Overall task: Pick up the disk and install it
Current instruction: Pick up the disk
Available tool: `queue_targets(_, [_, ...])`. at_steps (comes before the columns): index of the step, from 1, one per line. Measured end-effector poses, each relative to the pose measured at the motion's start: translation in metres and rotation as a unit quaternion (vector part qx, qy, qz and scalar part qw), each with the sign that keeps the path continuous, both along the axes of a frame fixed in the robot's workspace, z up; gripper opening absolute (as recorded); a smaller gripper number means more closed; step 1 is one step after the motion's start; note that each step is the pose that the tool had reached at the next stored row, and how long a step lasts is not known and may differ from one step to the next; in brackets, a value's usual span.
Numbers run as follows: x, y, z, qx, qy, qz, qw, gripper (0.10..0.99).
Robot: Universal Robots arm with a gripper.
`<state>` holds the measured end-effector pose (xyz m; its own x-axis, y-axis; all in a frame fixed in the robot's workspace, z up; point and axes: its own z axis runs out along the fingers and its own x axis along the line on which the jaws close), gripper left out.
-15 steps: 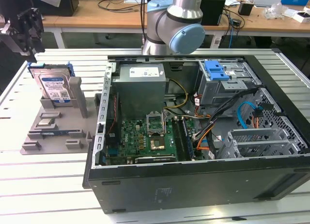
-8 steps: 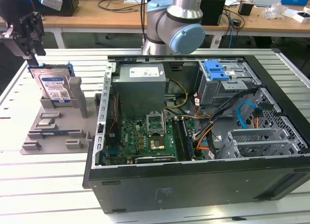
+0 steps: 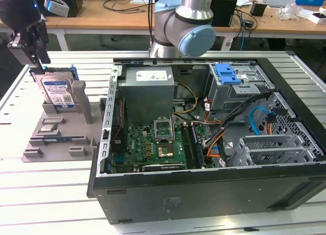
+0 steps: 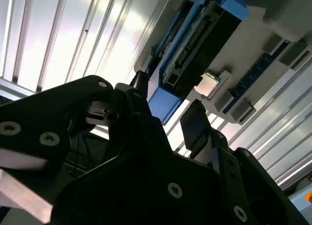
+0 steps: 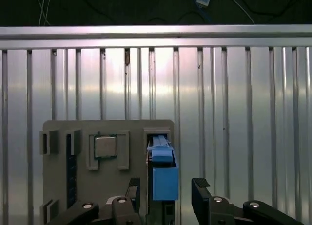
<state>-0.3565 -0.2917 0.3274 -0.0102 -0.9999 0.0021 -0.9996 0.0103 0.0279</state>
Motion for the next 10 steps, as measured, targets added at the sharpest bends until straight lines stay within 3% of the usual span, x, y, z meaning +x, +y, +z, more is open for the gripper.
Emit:
queue_targets(4, [0.0011,-0.0001,-0.0105,-0.0024,0.0002,0.027,0.9996,0.541])
queue_targets(10, [0.0012,-0.0001,-0.0225,-0.0025,0.0002,0.028,0.9996,0.541])
